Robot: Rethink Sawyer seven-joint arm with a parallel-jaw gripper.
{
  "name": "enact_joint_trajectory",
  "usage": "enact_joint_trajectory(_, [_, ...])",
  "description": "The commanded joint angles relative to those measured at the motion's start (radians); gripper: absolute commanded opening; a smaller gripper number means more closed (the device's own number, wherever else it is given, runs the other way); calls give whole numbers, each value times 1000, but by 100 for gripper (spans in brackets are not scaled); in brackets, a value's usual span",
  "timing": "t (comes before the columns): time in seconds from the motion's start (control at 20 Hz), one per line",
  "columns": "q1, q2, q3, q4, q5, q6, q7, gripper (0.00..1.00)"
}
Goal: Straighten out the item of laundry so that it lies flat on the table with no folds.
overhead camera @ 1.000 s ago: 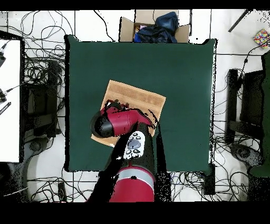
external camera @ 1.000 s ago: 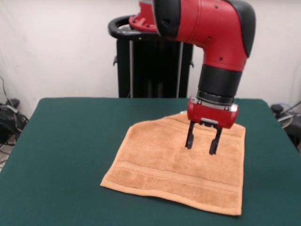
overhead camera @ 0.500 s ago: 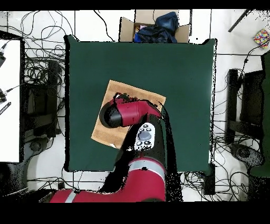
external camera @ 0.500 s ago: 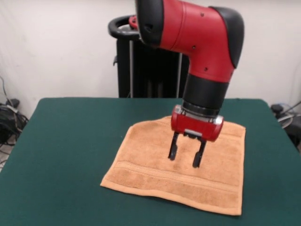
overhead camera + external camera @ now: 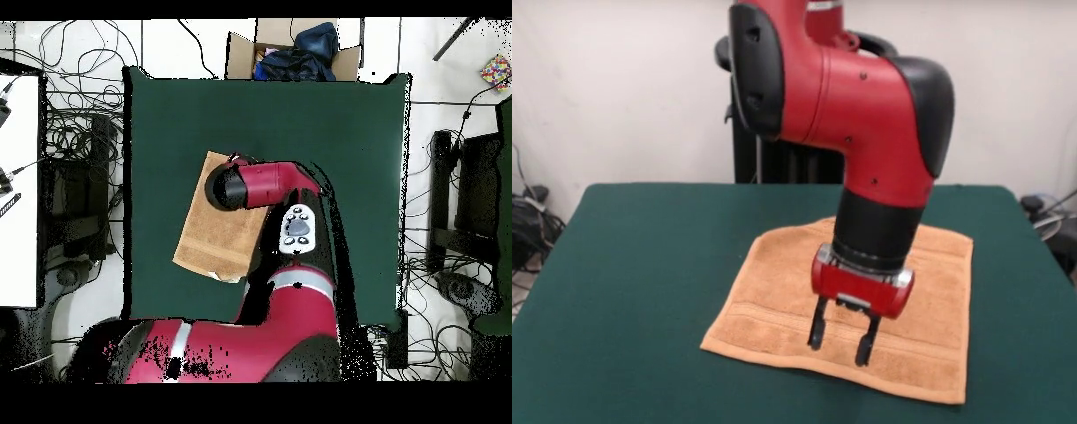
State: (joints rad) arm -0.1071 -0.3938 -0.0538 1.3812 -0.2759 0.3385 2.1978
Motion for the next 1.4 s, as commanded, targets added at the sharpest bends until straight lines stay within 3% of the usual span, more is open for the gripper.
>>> enact_joint_trajectory(0.05, [-97,139,221,-161,-54,316,-332,100])
enact_joint_trajectory(0.3, [-136,158,262,-175,-83,357,-404,100])
enact_joint_trajectory(0.45, [-159,127,288,-133,-76,375,-421,100])
enact_joint_trajectory(0.9, [-172,54,311,-3,-41,311,-359,100])
enact_joint_trajectory(1.4, [-111,5,272,85,-45,263,-241,100])
